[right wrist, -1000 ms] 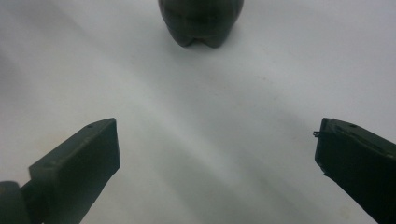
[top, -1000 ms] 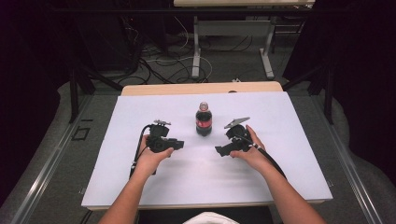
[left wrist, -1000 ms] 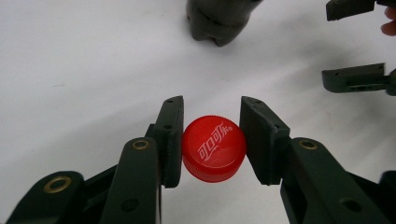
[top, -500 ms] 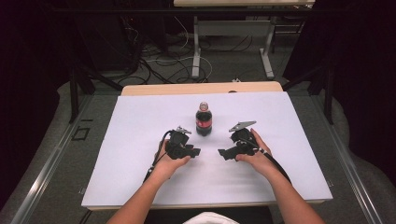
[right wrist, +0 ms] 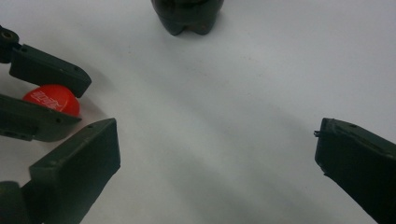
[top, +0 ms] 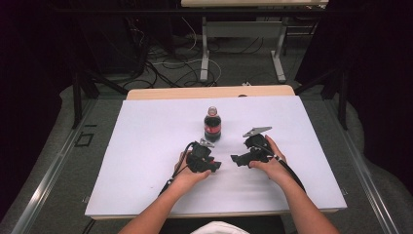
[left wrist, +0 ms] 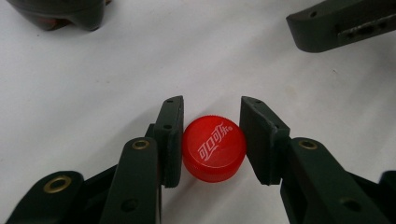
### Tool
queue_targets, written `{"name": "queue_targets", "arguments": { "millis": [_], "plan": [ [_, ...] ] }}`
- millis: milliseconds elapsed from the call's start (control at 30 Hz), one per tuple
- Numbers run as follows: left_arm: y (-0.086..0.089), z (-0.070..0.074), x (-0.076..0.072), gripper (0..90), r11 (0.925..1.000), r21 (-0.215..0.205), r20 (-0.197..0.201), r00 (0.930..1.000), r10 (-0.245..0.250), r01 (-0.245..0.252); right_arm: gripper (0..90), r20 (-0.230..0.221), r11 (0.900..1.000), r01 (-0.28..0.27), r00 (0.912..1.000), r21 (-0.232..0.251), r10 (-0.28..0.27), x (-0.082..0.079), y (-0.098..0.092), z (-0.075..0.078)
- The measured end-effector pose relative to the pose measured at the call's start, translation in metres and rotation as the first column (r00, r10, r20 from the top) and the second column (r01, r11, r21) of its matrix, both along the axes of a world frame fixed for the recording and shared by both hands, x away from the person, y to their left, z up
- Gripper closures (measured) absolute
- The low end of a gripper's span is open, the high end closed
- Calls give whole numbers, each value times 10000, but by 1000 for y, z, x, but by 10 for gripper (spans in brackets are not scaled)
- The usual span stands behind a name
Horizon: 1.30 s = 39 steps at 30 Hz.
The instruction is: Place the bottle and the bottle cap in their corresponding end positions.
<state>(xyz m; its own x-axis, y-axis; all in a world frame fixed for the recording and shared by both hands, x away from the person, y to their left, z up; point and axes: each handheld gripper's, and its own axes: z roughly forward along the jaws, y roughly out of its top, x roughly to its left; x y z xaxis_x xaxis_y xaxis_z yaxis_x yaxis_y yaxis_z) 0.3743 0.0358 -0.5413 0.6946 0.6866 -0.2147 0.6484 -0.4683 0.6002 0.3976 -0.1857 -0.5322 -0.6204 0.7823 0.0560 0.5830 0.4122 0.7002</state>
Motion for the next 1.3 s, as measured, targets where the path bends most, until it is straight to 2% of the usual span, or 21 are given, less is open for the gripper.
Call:
{"name": "queue_targets", "arguments": {
  "millis": [33,67,100,133,233,500,533,600,700,800,833,900,1000,1067,1100,1133,1233,1267,1300],
  "plan": [
    [-1,-1,0,616,9999,44,108,9999,-112,111,1,-163,9999,110,9998,60,-109,-1,0,1],
    [-3,-1,-1,616,9997,104,223,9995,-221,219,1,-142,9999,103,9998,75,-102,-1,-1,2],
    [-4,-1,-2,616,9992,188,212,9992,-345,341,1,47,9995,96,9999,314,-97,0,-1,2],
    [-5,-2,-4,616,9989,208,228,9989,-416,411,1,-103,9997,147,9998,182,-145,-1,-2,4],
    [-8,-4,-6,615,9975,472,279,9982,-538,524,1,-10,9997,180,9998,162,-180,-2,-3,4],
    [-8,-6,-5,609,9981,407,253,9985,-478,467,2,194,9994,280,9994,195,-284,-2,-4,4],
    [-8,-6,-4,603,9982,373,215,9986,-485,477,1,114,9996,241,9996,176,-243,-2,-4,5],
    [-7,-5,-4,579,9979,356,116,9985,-543,539,1,122,9994,207,9997,294,-211,-2,-4,4],
    [-6,-4,-4,546,9980,378,122,9987,-502,497,1,84,9995,233,9997,193,-235,-2,-4,5],
    [-3,-4,-3,498,9991,254,176,9993,-343,339,2,113,9996,222,9997,184,-224,-2,-5,6],
    [-4,-4,-3,486,9999,123,18,9999,-118,118,1,127,9996,239,9996,168,-241,-2,-5,6],
    [-2,-3,-2,454,9999,66,-17,9999,-102,102,1,104,9995,283,9995,167,-285,-2,-5,6],
    [-1,-3,-2,407,10000,77,204,9998,43,-45,1,144,9995,294,9995,144,-296,-2,-5,5],
    [0,-3,-2,362,9997,-31,127,9996,256,-256,1,146,9995,290,9995,135,-292,-2,-5,5],
    [2,-2,0,342,9999,157,381,9993,36,-42,1,129,9994,309,9994,151,-310,-2,-5,5],
    [2,-1,-1,332,9998,19,201,9996,209,-209,1,137,9994,309,9994,159,-311,-2,-5,5],
    [6,3,1,302,9997,-1,196,9995,232,-232,1,186,9993,360,9992,135,-363,-2,-6,5],
    [7,4,2,299,9997,13,305,9993,231,-231,0,156,9993,360,9992,135,-363,-2,-7,6],
    [10,6,5,299,9998,163,582,9983,80,-90,1,164,9994,331,9993,116,-333,-2,-8,6]
  ]
}}
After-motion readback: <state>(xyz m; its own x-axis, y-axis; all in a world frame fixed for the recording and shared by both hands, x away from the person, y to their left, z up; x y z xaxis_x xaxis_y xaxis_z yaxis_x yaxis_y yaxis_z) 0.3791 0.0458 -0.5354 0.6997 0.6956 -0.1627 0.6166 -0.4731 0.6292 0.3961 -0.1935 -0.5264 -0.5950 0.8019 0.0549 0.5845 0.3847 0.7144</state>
